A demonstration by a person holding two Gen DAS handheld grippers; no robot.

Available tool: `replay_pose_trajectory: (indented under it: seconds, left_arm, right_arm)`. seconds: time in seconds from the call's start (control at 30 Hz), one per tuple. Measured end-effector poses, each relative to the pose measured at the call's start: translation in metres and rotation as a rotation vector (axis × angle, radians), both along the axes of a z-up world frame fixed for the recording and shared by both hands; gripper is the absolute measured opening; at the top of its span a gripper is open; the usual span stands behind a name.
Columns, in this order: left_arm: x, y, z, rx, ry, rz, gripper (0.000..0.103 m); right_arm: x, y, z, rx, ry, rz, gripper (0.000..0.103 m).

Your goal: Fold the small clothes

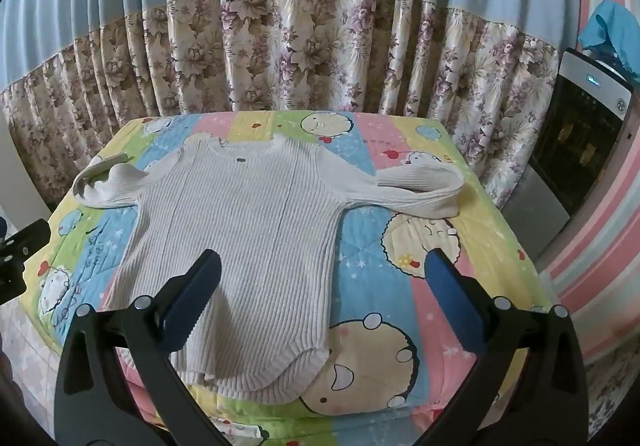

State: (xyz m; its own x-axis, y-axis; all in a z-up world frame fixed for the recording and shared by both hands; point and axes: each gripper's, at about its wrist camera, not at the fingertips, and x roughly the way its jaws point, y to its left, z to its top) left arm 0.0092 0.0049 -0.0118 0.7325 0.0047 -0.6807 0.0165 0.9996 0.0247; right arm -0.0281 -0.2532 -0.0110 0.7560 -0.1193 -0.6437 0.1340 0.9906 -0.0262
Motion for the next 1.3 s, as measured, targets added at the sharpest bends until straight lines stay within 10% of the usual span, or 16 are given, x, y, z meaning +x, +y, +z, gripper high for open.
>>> replay_pose_trajectory:
  seconds: [1.3]
  left_arm:
    - [0.008, -0.005, 0.012, 0.013, -0.011, -0.001, 0.101]
  right_arm:
    - [0.011, 0.001, -0.010, -0.011, 0.006, 0.001, 0.100]
